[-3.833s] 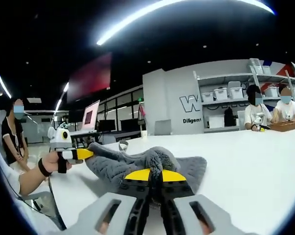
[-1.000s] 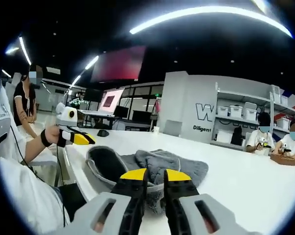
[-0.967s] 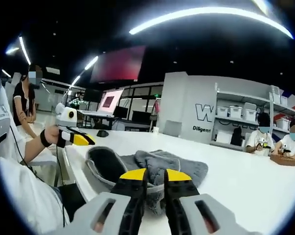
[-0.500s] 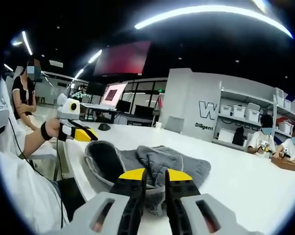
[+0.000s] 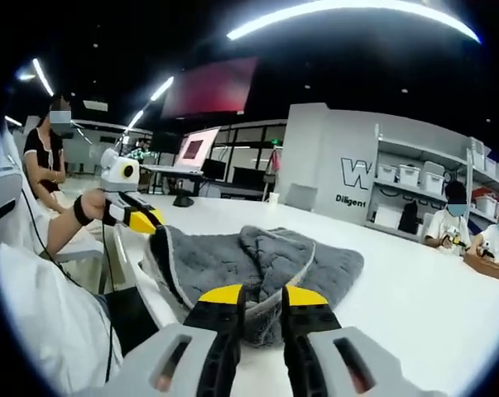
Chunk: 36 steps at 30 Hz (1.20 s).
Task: Open the folded towel by lifting each exposed corner and separating the folded layers until the towel lies flat within the target outline without major curled edges
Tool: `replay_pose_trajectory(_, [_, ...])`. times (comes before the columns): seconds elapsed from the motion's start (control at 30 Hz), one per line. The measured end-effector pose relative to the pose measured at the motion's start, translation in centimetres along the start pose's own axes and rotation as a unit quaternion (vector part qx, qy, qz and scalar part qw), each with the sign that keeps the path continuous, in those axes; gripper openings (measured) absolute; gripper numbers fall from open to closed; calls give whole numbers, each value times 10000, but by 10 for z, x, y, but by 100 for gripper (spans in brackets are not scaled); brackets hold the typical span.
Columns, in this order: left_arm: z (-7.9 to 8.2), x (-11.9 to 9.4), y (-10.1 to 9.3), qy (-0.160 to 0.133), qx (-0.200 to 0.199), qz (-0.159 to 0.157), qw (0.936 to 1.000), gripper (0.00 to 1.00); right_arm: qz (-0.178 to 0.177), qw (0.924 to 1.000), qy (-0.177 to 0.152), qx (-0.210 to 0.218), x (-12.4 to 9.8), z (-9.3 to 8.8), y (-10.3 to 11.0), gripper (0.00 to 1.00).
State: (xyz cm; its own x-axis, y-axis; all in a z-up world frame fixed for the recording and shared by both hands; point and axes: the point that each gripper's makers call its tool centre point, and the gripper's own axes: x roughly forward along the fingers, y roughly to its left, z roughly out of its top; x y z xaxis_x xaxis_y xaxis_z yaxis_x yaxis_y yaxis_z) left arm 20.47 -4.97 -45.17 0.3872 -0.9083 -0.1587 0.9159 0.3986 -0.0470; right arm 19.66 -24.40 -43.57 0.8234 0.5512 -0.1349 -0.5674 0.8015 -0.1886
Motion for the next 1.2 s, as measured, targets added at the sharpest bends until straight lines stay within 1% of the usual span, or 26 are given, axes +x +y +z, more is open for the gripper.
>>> replay_pose_trajectory(0.03, [-2,-1,0,-6,-51,16,10000,5,13,10000,50,7,0,-3,1,12])
replay_pose_trajectory(0.13, [-6,-1,-2,93,15,10,10000,5,27,10000,89,25,-2,-7,1,12])
replay_pose_trajectory(0.27, [-11,-1,-6,274,46,-45,9996,5,-15,9998,174,63,-4,-13,-1,12])
replay_pose_trajectory(0.4, [-16,-2,-4,463,189,42,9987,5,18,9998,186,113,-4,-17,1,12])
replay_pose_trajectory(0.5, [-21,-3,-1,572,157,97,9982,5,33,9997,244,60,-5,-19,1,12])
replay_pose_trajectory(0.57, [-21,-3,-2,553,102,99,9984,5,35,9996,259,57,-5,-20,1,12])
replay_pose_trajectory(0.63, [-23,-3,-2,601,157,88,9980,5,39,9996,263,62,-5,-22,1,12])
replay_pose_trajectory(0.73, [-23,-4,-3,577,49,18,9983,6,83,9995,282,74,-4,-22,3,11])
replay_pose_trajectory(0.8, [-20,-5,-3,521,-16,9,9986,6,89,9995,308,66,-4,-21,2,11])
replay_pose_trajectory(0.87, [-17,-6,-6,458,54,-87,9989,8,121,9995,271,110,-4,-18,3,12])
replay_pose_trajectory(0.93, [-13,-7,-5,363,-35,-78,9993,9,236,9992,228,212,-2,-15,6,14])
replay_pose_trajectory(1.07, [-4,-10,-3,158,-101,-63,9998,10,215,9993,240,164,-1,-11,6,16])
replay_pose_trajectory(1.13, [-1,-10,-4,122,-62,-120,9998,10,194,9996,152,141,-2,-5,5,17])
replay_pose_trajectory(1.2, [4,-10,-3,58,-85,-112,9999,11,184,9996,114,159,-2,-2,4,17])
